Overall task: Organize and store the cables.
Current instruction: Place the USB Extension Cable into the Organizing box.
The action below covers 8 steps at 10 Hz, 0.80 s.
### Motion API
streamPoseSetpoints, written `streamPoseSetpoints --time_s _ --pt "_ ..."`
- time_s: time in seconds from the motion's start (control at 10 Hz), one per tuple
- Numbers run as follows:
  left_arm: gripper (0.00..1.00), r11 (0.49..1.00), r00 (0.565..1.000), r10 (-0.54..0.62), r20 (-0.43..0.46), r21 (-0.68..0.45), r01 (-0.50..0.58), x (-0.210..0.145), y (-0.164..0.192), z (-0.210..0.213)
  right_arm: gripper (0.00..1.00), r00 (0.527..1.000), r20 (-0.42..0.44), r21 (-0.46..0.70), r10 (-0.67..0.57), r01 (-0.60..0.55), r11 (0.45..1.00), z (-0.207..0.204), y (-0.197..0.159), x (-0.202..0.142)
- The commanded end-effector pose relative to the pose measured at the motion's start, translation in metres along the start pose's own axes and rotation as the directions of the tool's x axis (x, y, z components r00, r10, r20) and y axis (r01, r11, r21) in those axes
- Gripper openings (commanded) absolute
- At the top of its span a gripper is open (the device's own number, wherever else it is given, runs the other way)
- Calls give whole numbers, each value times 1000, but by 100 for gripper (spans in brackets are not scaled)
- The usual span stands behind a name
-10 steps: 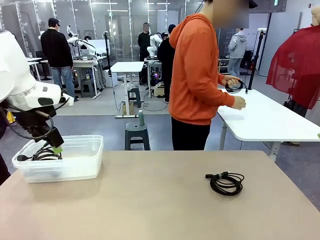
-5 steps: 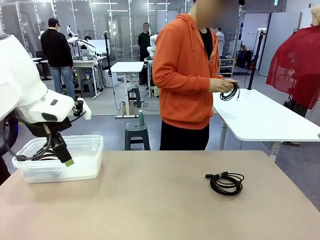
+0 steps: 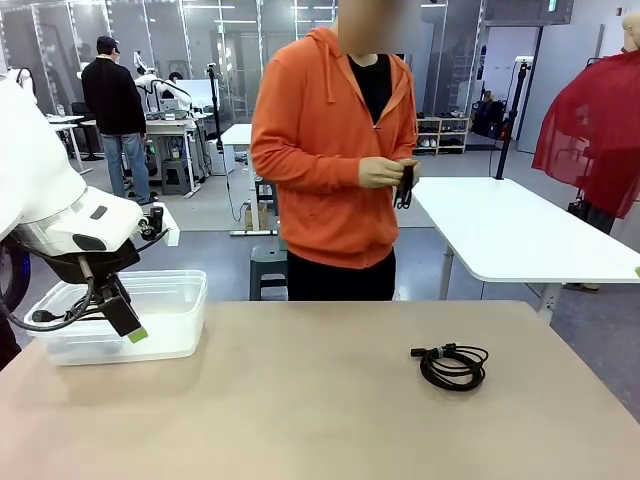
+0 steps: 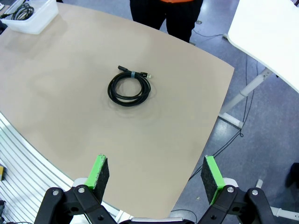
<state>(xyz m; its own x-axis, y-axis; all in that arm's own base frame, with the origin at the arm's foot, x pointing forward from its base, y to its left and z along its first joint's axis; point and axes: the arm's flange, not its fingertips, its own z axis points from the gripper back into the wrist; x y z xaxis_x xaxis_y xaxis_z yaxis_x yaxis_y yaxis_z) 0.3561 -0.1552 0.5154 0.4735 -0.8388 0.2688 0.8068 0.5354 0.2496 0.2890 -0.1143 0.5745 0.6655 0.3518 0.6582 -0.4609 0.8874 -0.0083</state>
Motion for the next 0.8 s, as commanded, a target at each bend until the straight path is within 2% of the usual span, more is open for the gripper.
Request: streamPoseSetpoints --time_s 0.0,0.2,0.3,0.5,0.7 --pt "100 1000 1000 -12 -8 12 12 2 0 0 100 1000 4 6 3 -3 1000 0 -1 -1" --pt "100 1000 1000 -12 -8 12 12 2 0 0 100 1000 0 0 0 0 1000 0 0 0" --pt "100 1000 1000 -12 -8 12 12 2 0 0 100 995 -60 2 75 -75 997 -16 11 13" --pt "100 1000 1000 -12 -8 12 12 2 0 0 100 964 -191 -9 183 -189 982 -62 35 57" --pt "100 1000 1000 -12 -8 12 12 2 0 0 100 937 -241 -14 251 -262 965 -99 59 101"
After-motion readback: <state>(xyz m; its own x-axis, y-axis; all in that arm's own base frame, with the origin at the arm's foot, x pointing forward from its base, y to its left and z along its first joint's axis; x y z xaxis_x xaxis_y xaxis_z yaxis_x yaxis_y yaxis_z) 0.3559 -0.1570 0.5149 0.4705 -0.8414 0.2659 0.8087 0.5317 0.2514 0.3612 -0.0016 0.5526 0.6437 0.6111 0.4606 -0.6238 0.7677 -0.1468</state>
